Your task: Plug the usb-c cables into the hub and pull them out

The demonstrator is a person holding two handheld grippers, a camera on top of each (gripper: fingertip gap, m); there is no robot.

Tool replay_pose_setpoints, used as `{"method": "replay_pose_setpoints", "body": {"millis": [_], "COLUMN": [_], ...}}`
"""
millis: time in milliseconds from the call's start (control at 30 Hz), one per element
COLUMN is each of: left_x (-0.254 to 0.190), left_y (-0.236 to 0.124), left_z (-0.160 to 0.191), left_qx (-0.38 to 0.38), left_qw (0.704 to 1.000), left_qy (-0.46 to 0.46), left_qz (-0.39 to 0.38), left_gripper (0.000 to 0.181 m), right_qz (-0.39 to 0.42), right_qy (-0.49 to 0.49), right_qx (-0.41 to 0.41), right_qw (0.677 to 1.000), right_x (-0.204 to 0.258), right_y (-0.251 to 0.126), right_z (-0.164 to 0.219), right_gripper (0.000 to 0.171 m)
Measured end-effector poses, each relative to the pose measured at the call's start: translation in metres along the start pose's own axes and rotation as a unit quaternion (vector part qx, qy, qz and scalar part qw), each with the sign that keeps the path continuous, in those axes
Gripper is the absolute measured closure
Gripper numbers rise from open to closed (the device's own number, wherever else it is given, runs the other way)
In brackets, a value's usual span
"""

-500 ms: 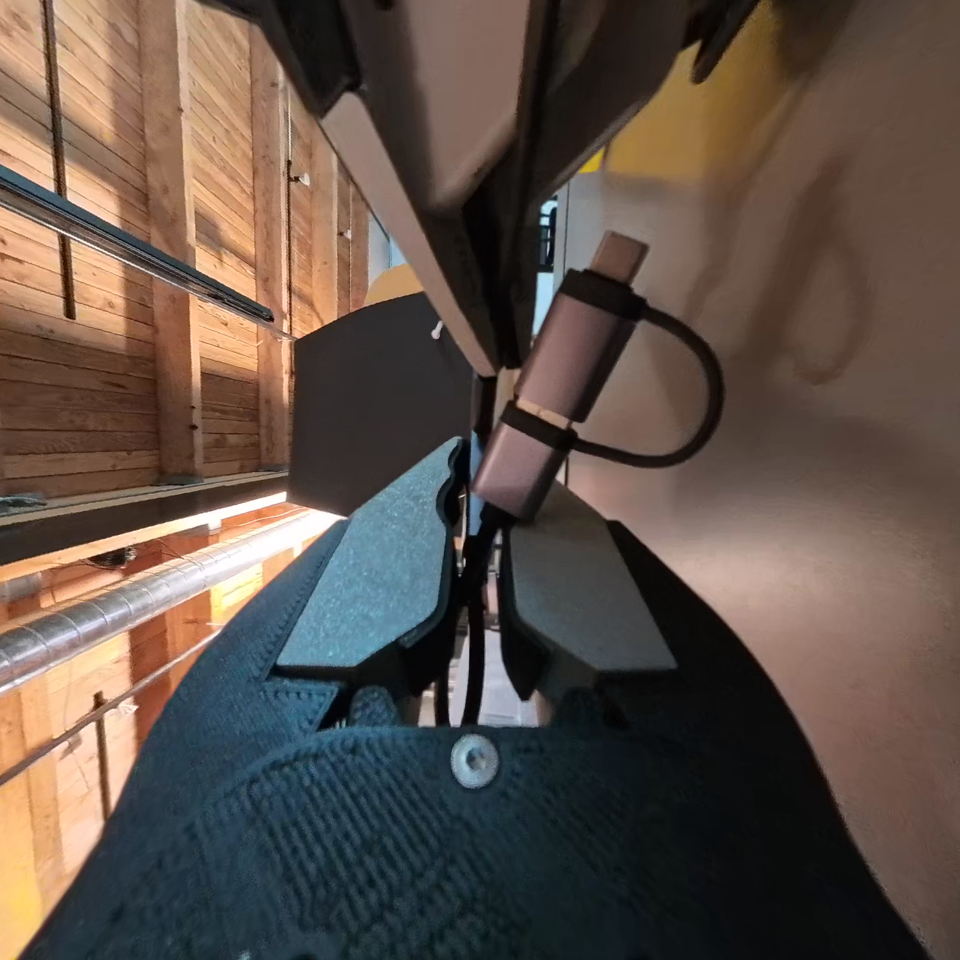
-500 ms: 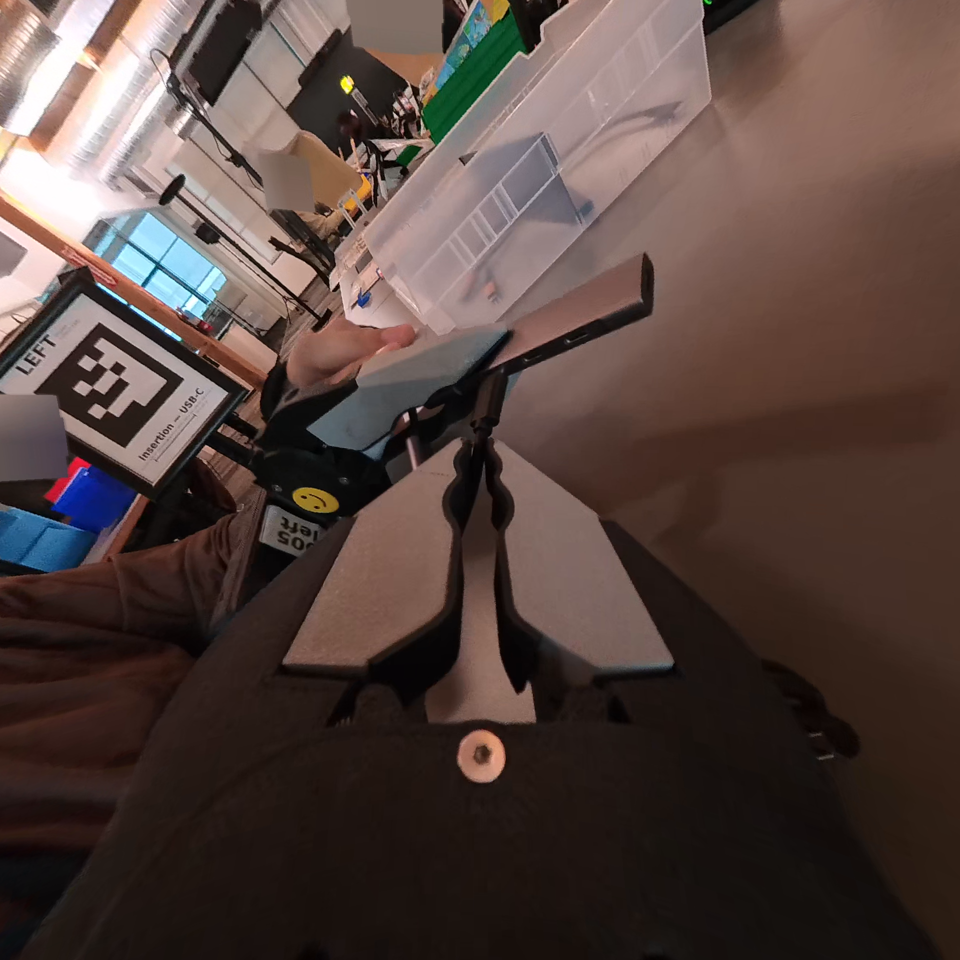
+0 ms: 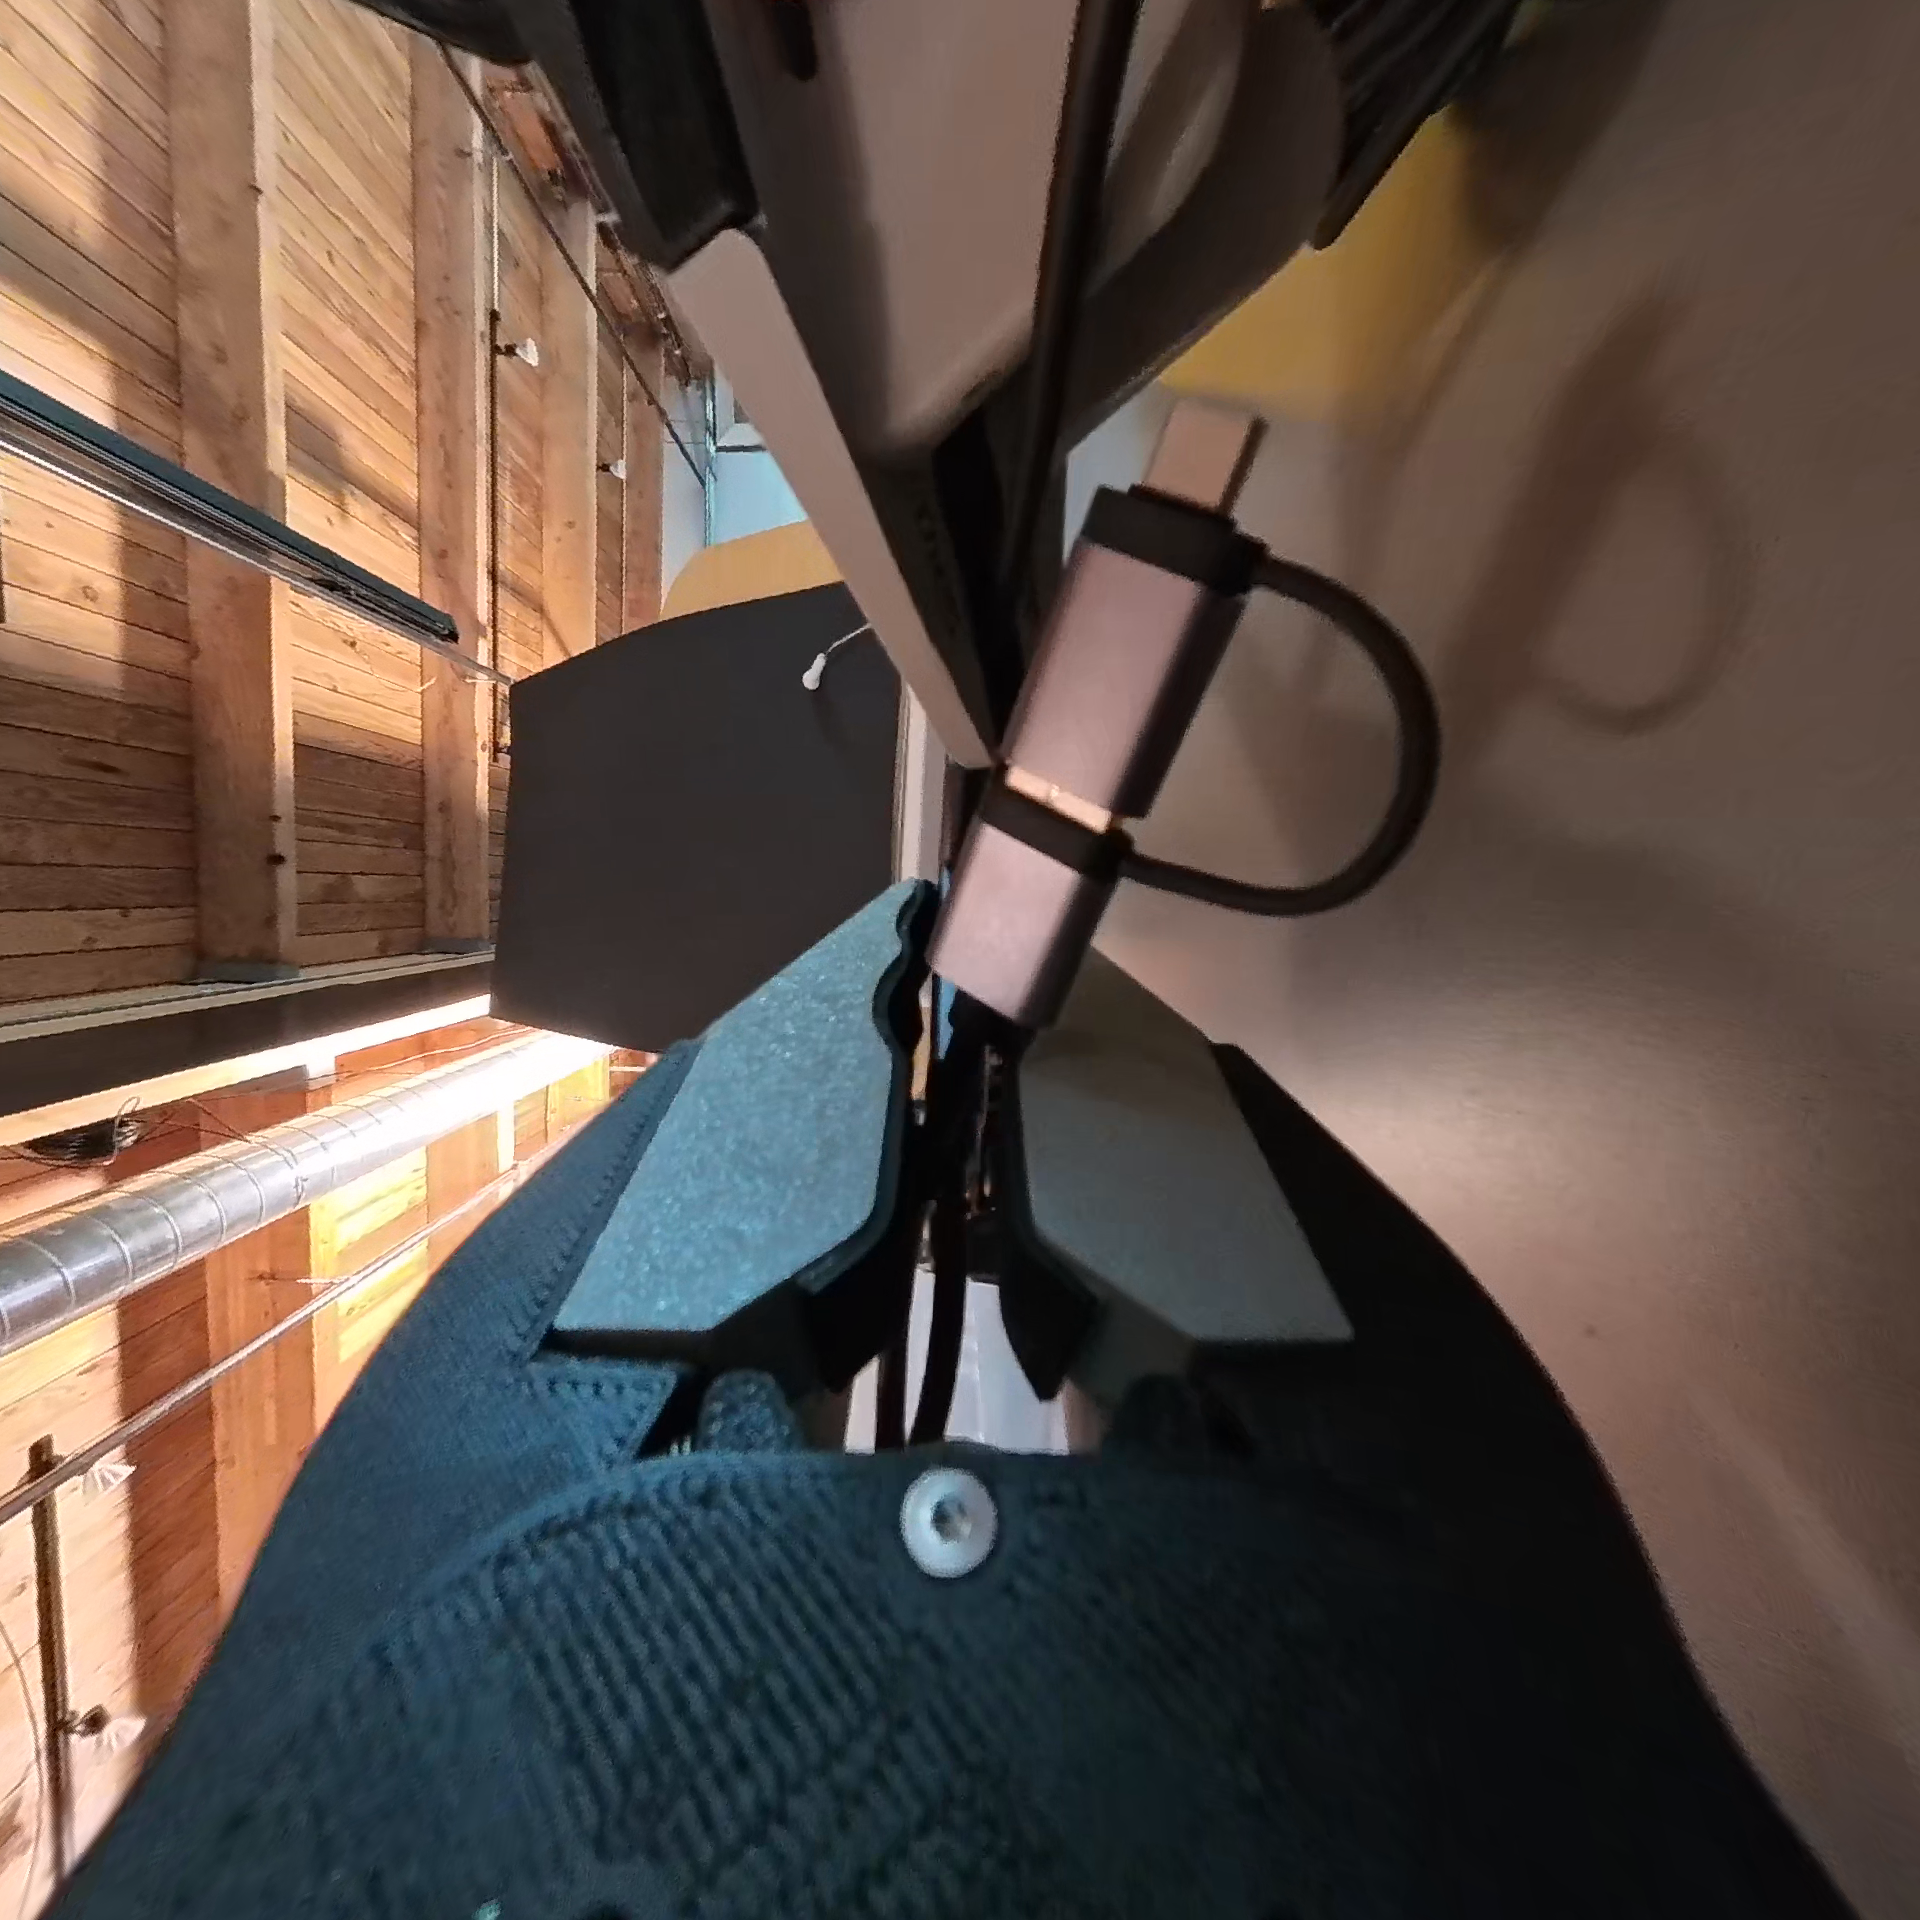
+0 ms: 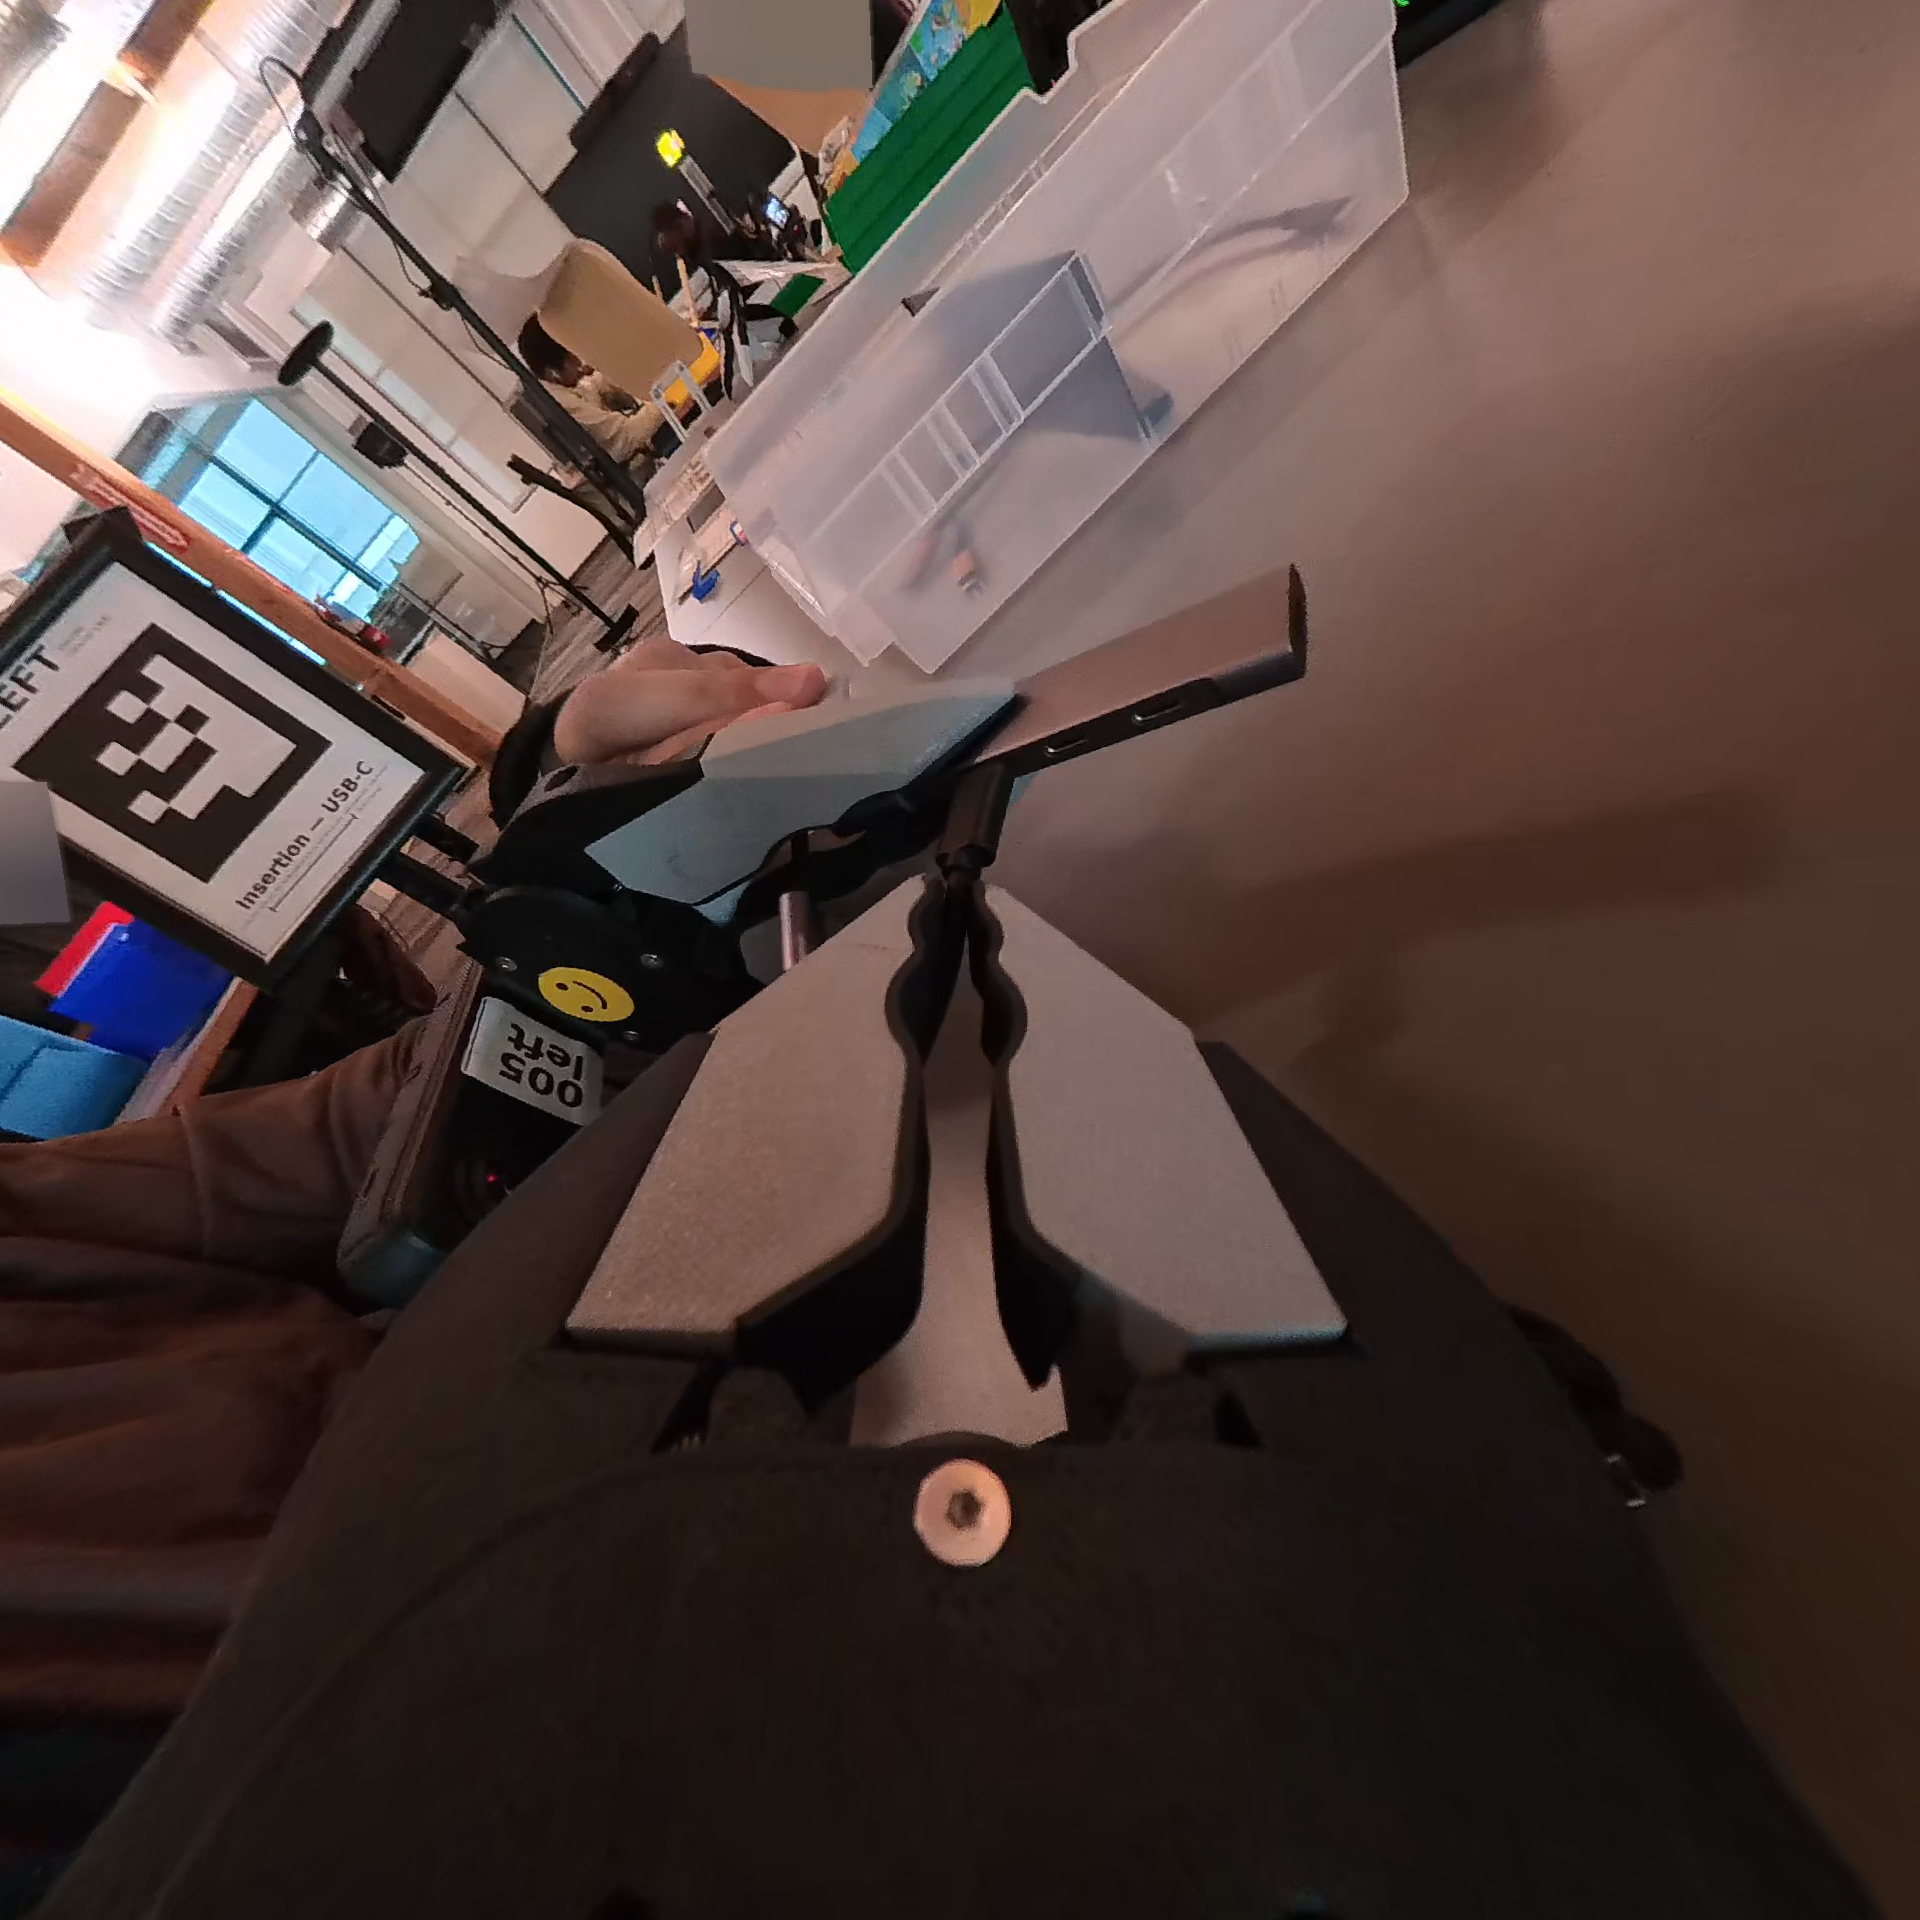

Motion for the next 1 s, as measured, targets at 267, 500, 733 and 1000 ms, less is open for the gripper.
{"method": "replay_pose_setpoints", "body": {"millis": [267, 500, 733, 1000], "left_x": [0.007, 0.019, 0.02, 0.024], "left_y": [0.004, -0.002, -0.014, -0.033], "left_z": [-0.001, 0.005, -0.001, -0.009], "left_qx": [-0.012, -0.089, -0.216, -0.328], "left_qw": [0.998, 0.976, 0.918, 0.814], "left_qy": [-0.057, -0.187, -0.277, -0.352], "left_qz": [0.002, 0.065, 0.184, 0.326], "left_gripper": [0.174, 0.175, 0.174, 0.174], "right_qz": [0.003, 0.09, 0.125, 0.153], "right_qy": [-0.038, -0.185, -0.316, -0.479], "right_qx": [-0.002, 0.026, 0.088, 0.129], "right_qw": [0.999, 0.978, 0.936, 0.854], "right_x": [0.007, 0.034, 0.037, 0.06], "right_y": [-0.007, -0.048, -0.053, -0.033], "right_z": [-0.009, -0.03, -0.018, 0.007], "right_gripper": [0.169, 0.133, 0.113, 0.163]}}
Point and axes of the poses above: each gripper's, where its closed fingertips meet, y out along the fingers, z out of its underside, x = y × z across the jaws, the point moved 7 cm from there along -y, back along the fingers, and after that the axes turned 10 degrees about x, right-handed, at the moved point
